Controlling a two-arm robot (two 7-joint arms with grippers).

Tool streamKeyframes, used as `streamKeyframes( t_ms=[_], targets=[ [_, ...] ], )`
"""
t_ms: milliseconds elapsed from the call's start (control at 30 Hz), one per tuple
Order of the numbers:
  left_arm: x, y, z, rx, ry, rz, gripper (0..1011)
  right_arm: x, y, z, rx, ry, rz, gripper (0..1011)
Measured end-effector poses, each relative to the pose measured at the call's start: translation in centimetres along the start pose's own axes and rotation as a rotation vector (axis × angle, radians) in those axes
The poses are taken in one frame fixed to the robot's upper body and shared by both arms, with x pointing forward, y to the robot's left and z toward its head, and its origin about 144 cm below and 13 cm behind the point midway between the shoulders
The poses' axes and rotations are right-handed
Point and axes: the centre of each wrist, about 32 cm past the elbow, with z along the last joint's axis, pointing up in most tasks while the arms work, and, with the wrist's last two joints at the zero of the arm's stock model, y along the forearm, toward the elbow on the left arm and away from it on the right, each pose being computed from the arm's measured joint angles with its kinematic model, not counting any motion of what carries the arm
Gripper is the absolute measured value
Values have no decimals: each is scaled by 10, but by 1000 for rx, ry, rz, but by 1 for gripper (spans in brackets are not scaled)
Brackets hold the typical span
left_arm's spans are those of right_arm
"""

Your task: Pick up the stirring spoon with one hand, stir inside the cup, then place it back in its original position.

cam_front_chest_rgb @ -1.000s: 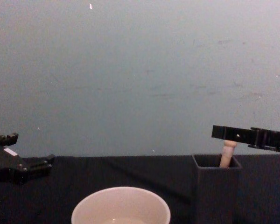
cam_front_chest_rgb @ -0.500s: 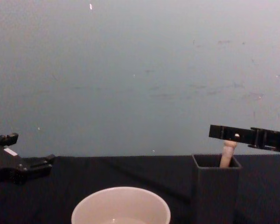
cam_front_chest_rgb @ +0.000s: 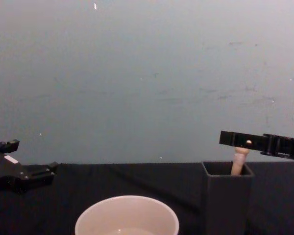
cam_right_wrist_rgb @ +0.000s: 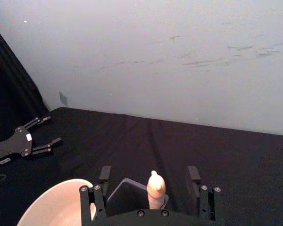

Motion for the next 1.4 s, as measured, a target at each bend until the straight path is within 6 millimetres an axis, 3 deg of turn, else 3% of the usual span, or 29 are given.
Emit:
streamKeyframes(
  t_ms=[667,1000,1233,1400],
  targets=[
    [0,0,0,0,0,0,1001,0,0,0,2,-1,0,1003],
    [0,0,0,0,0,0,1001,-1,-5,7,106,3,-22,1002],
    [0,0,0,0,0,0,1001,-1,-2,13,225,12,-143,1002],
    [0,0,0,0,0,0,1001,1,6,3,254,-58,-297,1002]
  ],
)
